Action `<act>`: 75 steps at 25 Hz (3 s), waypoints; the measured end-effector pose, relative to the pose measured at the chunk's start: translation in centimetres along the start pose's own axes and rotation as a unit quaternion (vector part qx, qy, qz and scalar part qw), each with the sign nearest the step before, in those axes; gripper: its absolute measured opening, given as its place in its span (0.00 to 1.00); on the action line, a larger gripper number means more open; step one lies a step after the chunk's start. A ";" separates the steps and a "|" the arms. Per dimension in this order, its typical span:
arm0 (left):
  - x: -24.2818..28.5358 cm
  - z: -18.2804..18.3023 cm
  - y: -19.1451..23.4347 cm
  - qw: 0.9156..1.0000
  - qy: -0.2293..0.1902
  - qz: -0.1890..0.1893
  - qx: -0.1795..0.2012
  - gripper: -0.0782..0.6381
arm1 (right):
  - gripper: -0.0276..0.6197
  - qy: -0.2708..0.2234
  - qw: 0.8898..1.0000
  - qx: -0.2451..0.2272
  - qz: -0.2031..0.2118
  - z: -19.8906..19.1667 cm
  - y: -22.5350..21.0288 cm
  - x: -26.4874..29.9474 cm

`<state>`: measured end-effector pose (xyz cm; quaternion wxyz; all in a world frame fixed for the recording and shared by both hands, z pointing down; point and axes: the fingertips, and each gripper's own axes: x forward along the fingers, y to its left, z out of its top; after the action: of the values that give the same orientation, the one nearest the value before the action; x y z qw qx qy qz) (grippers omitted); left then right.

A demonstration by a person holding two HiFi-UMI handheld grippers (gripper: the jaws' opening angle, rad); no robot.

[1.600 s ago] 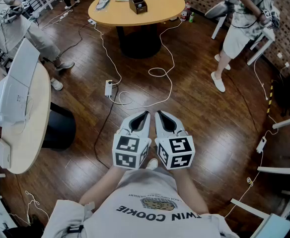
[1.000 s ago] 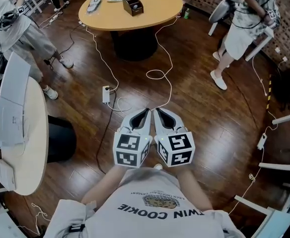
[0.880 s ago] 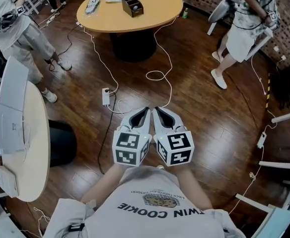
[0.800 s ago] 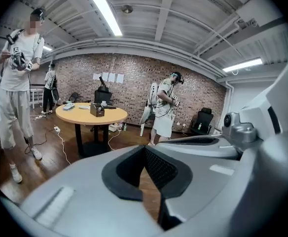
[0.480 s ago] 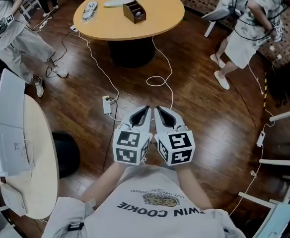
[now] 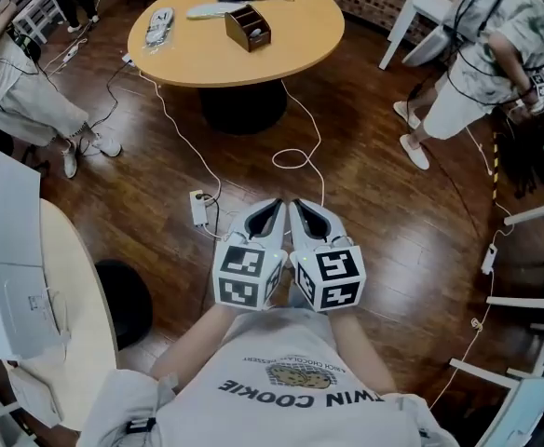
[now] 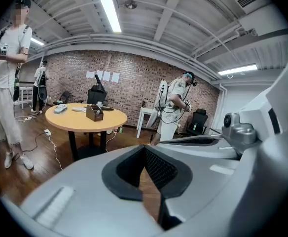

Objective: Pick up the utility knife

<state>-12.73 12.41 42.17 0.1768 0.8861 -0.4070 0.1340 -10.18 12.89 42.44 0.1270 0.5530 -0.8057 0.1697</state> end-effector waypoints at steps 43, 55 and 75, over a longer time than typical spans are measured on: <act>30.4 13.5 9.8 0.987 -0.008 0.161 -0.028 0.11 | 0.04 -0.008 0.983 -0.057 0.173 12.9 -22.7 23.7; 35.0 18.4 18.6 0.990 -0.016 0.138 0.022 0.12 | 0.04 -0.002 0.986 -0.057 0.155 16.9 -22.8 33.2; 43.7 19.9 33.4 0.969 0.075 0.115 0.205 0.20 | 0.04 0.026 0.990 -0.071 0.121 19.3 -23.4 46.1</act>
<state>-8.90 -45.73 47.69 0.0045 0.8379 -0.4559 0.3001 -5.03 -41.91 46.04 0.1654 0.4361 -0.8734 0.1402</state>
